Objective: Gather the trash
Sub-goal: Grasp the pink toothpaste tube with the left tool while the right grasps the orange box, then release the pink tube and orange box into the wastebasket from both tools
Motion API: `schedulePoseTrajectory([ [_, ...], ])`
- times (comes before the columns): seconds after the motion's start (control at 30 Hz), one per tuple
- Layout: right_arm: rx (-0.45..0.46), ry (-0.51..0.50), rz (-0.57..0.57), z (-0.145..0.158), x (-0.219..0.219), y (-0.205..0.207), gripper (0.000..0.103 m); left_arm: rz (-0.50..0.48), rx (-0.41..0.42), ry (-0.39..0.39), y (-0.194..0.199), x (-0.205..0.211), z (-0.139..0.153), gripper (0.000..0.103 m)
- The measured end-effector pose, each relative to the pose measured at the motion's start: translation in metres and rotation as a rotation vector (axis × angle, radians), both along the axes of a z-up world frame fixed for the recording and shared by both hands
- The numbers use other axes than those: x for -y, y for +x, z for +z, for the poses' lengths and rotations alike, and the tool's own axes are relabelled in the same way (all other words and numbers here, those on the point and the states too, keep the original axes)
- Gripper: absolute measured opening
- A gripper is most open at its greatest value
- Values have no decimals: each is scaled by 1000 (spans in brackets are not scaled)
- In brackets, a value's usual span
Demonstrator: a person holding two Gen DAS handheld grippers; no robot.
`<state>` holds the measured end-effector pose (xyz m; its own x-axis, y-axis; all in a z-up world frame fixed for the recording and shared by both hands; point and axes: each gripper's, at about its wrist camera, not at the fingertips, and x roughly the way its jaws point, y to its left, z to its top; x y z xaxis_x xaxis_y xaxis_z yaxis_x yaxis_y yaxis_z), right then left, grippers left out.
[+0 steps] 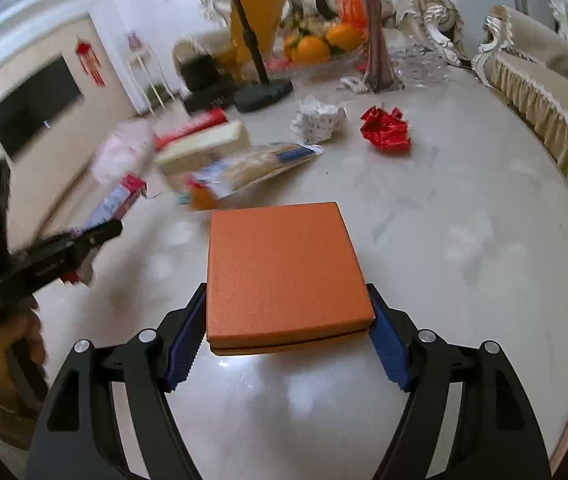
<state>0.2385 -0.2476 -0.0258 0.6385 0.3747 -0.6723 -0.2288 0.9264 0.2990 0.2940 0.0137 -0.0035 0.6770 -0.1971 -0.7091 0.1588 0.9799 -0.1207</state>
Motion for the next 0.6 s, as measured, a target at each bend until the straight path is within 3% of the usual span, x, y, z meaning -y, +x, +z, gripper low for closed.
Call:
schedulePoseTrajectory([
  [0.1,60,38,31,8,7,-59,71,-27,90,5,-63,5,15,28],
  [0.23,54,52,92,8,10,-147,71,-118,119,-92,-156,8,16,28],
  [0.37,-37,77,136,3,8,-231,71,-209,13,-85,-239,18,-6,28],
  [0.47,-137,84,141,-12,5,-272,71,-209,-100,-73,-288,19,-34,28],
  [0.6,-306,72,134,-58,-1,-279,71,-222,-296,-113,-321,29,-82,28],
])
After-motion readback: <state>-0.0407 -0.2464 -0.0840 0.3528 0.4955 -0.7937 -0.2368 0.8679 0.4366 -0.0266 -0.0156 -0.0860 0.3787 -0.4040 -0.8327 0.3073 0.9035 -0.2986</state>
